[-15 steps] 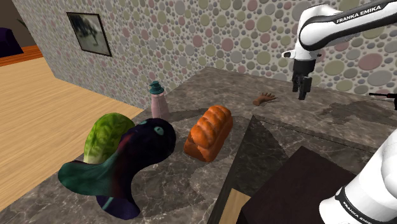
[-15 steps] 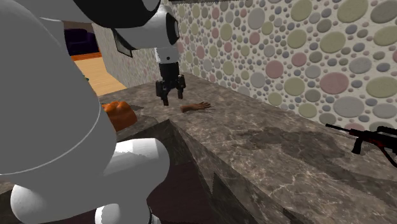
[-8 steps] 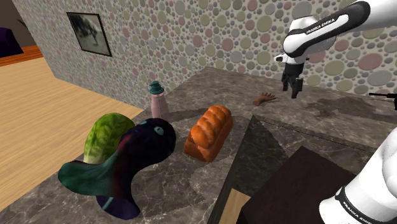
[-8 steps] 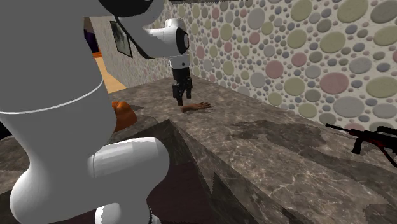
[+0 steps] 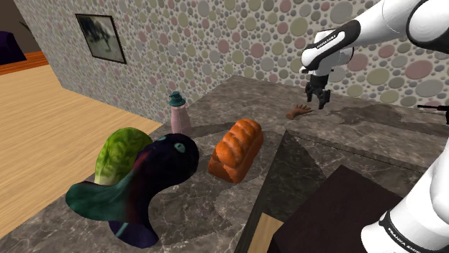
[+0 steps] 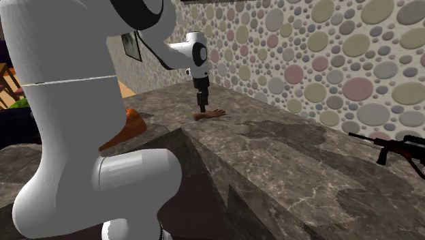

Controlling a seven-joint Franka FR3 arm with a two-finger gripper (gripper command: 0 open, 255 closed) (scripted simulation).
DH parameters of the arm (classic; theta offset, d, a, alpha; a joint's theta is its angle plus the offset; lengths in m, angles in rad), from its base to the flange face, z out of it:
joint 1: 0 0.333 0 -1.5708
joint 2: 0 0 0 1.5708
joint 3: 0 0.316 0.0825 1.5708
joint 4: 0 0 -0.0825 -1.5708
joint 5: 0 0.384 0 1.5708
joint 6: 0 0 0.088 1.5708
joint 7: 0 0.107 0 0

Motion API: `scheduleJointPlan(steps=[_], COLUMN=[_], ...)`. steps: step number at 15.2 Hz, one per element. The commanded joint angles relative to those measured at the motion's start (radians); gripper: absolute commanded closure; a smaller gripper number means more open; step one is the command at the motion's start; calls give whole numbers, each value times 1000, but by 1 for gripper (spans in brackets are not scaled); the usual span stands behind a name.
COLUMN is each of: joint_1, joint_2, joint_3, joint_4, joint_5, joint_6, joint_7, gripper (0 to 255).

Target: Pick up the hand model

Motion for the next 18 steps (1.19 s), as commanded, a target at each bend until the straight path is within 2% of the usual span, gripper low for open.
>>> scheduleJointPlan(steps=[1,8,18], joint_1=[-31,-149,-164], joint_2=[85,352,416], joint_3=[23,128,150], joint_4=[77,384,376], joint_5=[50,151,175], joint_6=[8,-8,63], joint_7=[-88,-307,-319], gripper=[0,0,0])
